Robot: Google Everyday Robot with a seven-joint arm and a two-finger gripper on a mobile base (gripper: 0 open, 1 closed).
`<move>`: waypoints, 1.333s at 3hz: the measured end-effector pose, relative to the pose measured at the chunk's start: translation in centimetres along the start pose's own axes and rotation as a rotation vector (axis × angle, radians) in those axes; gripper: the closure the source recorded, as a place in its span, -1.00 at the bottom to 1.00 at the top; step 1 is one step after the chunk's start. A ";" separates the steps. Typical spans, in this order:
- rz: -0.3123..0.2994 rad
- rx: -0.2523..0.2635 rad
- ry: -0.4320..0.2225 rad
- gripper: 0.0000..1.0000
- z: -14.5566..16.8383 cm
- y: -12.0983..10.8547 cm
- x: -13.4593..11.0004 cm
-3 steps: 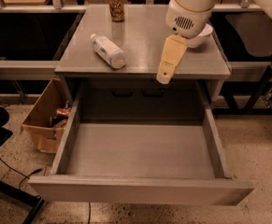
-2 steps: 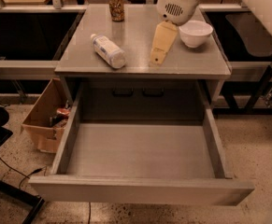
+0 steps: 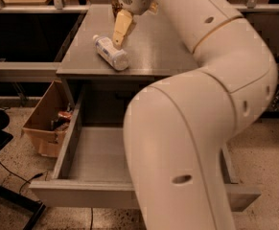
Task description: Place blue plastic bottle into top drawer
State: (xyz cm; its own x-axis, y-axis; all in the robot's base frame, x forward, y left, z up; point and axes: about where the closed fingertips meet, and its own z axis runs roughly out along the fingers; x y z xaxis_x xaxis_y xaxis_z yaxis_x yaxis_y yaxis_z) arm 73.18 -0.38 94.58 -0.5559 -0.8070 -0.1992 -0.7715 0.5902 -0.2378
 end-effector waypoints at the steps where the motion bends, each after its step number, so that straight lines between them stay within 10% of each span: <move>1: 0.115 0.051 0.003 -1.00 1.5 -0.5 -3.7; 3: 0.218 -0.074 -0.015 -1.00 7.9 1.7 -6.9; 4: 0.221 -0.186 -0.049 -0.69 10.3 2.9 -7.3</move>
Offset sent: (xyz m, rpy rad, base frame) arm 0.0635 0.0645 -0.0472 0.0434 0.1526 -0.2820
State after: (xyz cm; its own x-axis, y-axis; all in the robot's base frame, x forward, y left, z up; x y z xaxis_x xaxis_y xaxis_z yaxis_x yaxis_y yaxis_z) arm 78.17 7.49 85.55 -0.7043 -0.6549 -0.2740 -0.6797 0.7335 -0.0063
